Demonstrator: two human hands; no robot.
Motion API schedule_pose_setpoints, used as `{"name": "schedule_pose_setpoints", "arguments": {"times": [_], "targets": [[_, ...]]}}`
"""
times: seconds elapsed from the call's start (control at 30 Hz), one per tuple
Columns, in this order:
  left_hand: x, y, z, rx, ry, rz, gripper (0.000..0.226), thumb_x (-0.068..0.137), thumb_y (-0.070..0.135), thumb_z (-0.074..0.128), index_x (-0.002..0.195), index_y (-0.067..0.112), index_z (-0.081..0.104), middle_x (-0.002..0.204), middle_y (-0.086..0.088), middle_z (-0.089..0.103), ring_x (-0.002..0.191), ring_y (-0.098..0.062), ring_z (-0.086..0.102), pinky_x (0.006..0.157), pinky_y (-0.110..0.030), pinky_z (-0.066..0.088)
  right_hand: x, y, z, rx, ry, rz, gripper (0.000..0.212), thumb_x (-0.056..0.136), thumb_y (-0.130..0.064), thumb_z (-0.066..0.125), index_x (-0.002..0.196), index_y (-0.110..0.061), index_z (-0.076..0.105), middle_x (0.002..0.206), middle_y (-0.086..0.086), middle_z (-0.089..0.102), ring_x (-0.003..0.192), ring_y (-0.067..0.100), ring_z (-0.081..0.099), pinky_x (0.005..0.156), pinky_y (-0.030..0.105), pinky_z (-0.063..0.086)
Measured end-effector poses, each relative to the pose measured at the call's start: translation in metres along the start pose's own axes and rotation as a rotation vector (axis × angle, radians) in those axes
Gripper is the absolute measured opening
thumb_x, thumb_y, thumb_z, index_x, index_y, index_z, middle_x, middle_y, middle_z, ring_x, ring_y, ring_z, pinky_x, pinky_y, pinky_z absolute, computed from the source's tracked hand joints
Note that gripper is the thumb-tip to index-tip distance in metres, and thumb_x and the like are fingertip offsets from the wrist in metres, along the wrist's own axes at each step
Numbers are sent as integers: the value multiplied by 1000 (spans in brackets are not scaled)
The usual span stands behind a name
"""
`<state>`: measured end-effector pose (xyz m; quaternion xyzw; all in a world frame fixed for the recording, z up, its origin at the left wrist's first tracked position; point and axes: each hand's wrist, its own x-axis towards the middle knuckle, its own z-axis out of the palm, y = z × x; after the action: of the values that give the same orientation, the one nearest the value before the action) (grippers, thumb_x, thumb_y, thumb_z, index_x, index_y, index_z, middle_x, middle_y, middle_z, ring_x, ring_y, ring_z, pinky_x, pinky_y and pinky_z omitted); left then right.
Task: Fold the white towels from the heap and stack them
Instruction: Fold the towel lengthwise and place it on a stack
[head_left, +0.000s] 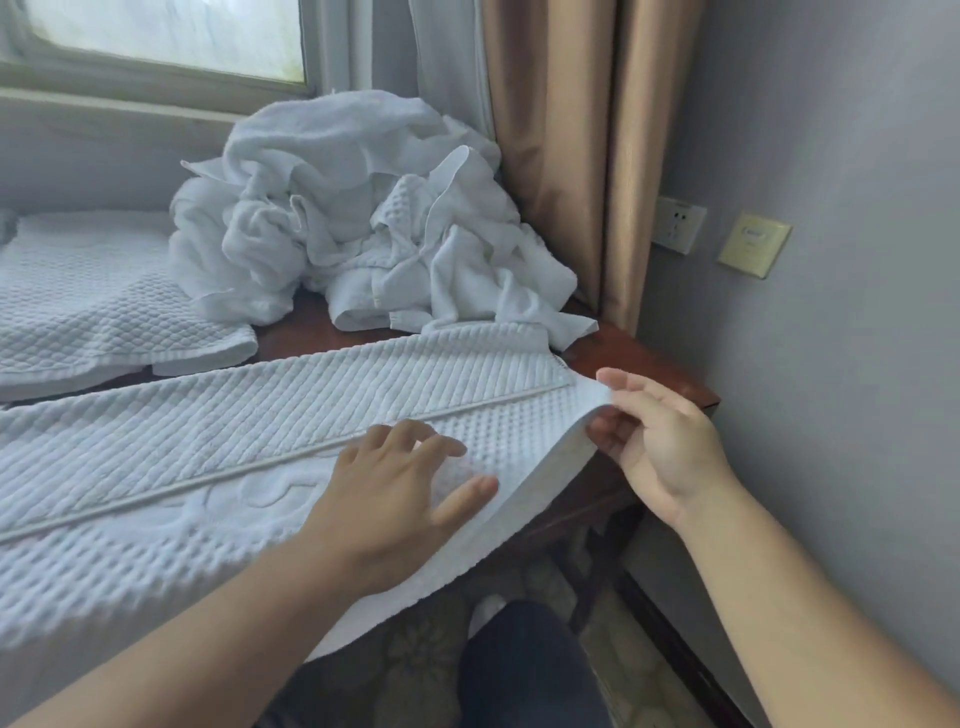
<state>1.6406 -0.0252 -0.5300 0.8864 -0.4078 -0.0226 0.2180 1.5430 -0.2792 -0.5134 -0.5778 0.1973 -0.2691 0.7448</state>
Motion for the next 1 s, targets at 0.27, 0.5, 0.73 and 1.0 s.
{"name": "schedule_pose_setpoints", "arguments": {"times": [0.27,0.5,0.73,1.0], "targets": [[33,-5,-24,-228,-4,-164,32,103,40,48,76,25,46,69,8,53,61,-9,50,55,-29,35,54,-46,41,-251,-125,-45,35,93,1,56,122,-15,67,98,2,71,81,10,68,69,24,57],[95,-33,-65,94,83,-129,26,106,32,43,85,21,55,71,5,53,60,-8,47,50,-27,31,112,-29,49,-1266,76,-498,20,96,-45,61,90,-27,68,107,-5,51,107,15,43,91,31,40],[162,-64,-93,540,-77,132,28,104,49,39,101,34,62,82,7,55,71,-15,54,60,-31,42,164,-13,67,-1166,84,-315,45,95,-46,60,61,-24,40,62,-5,49,61,18,48,52,33,29],[163,-101,-53,654,50,221,34,103,52,29,102,26,51,79,11,48,62,-14,39,57,-34,41,156,27,85,-1708,334,-419,54,80,-56,75,108,-16,52,108,10,57,102,32,55,82,45,42]]}}
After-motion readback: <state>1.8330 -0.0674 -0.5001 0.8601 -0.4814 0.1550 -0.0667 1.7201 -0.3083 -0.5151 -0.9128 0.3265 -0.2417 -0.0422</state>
